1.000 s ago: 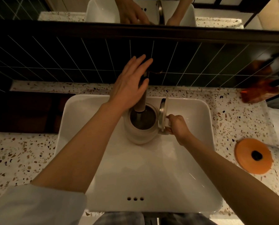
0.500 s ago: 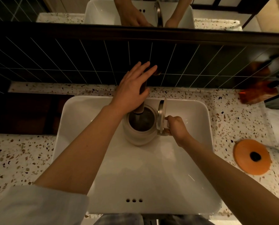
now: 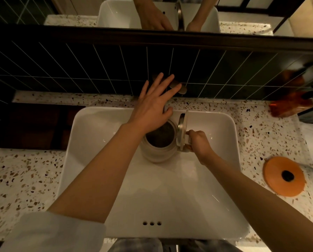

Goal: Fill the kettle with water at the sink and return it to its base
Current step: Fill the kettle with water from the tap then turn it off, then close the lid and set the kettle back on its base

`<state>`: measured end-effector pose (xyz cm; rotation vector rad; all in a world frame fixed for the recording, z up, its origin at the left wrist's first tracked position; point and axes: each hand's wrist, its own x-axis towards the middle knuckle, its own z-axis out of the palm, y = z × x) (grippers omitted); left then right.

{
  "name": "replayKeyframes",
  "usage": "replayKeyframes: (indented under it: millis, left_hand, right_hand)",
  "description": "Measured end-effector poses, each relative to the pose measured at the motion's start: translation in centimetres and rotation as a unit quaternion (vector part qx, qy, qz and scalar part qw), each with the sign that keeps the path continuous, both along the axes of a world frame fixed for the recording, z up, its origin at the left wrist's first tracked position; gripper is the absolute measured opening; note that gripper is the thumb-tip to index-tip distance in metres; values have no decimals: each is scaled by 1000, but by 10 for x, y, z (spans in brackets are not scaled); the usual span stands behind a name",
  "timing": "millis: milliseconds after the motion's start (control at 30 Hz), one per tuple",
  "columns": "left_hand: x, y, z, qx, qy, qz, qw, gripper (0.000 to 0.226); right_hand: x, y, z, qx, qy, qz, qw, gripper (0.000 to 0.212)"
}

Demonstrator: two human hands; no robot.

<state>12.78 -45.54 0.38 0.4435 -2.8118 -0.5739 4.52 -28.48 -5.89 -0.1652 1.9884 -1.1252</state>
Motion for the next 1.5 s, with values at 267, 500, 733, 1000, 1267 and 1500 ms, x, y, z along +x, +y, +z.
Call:
replayKeyframes:
  millis: [267,500,733,1000,1267,1500]
  left_hand:
    - [81,57,-47,339,164,386,842,53]
    - [79,57,-57,614,65,414,669,61]
    - [84,61,-62,698,153,391,580,49]
    - [97,95,-44,692,170,400,576,39]
    - [102,129,8,676,169,411,588,33]
    - [95,171,52,669,179,379,614,32]
  right_hand:
    - [1,1,-1,-11,-17,4,1000,42]
    - [2,2,-7,-18,-2,-5,1000,65]
    - [18,18,-10,-61,28,21,998,38]
    - [47,70,6,-177,75,117,974,63]
    - [73,110,54,-219,188,81,954,49]
    - [75,153,83,-271,205,-1,940,49]
